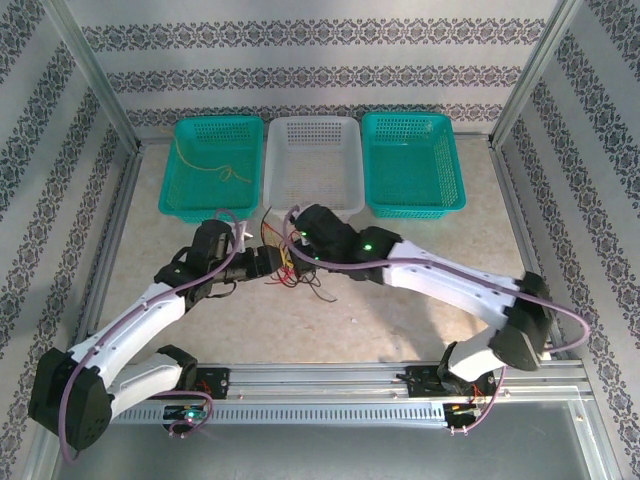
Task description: Untangle the cables
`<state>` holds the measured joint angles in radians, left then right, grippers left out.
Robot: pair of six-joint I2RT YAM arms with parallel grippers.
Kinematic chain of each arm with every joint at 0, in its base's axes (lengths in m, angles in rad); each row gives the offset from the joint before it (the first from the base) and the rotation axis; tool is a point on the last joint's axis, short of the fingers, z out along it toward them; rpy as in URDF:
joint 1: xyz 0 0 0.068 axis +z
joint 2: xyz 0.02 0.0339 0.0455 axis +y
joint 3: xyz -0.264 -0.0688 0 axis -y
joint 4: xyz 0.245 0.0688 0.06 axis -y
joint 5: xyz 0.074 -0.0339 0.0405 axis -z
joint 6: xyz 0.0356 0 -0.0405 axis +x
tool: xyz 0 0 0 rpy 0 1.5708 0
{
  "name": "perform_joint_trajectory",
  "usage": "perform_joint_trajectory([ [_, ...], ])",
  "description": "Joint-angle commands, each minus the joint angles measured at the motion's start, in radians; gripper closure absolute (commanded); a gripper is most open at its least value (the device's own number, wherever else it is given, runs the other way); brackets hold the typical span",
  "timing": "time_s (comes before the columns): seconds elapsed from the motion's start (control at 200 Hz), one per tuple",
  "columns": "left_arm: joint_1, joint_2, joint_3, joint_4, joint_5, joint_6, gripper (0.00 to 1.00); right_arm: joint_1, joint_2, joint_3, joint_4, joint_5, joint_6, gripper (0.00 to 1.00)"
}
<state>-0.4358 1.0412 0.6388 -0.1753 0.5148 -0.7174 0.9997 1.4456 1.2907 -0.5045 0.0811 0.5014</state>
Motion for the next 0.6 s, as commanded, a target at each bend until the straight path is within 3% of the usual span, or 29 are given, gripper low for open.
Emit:
perform_joint_trajectory([
  [0.0,-0.051,0.04,0.033,0.094,0.039,-0.003,0.36,0.0,-0.071,-0.05,0.098,-0.012,0.032,1.0],
  [0.175,-0.072,0.071,0.049,0.111,-0.014,0.01,0.37,0.001,-0.197,-0.07,0.164,-0.043,0.049,1.0],
  [0.43,-0.073,0.105,0.038,0.116,-0.047,0.006,0.62,-0.001,-0.304,-0.039,0.125,-0.008,0.016,1.0],
  [0.525,-0.072,0.096,0.027,0.086,-0.063,0.018,0.76,-0.003,-0.349,-0.052,0.096,0.036,0.005,1.0],
  [0.595,-0.073,0.087,0.023,0.044,-0.089,0.038,0.92,-0.007,-0.388,-0.071,0.073,0.065,0.002,1.0],
])
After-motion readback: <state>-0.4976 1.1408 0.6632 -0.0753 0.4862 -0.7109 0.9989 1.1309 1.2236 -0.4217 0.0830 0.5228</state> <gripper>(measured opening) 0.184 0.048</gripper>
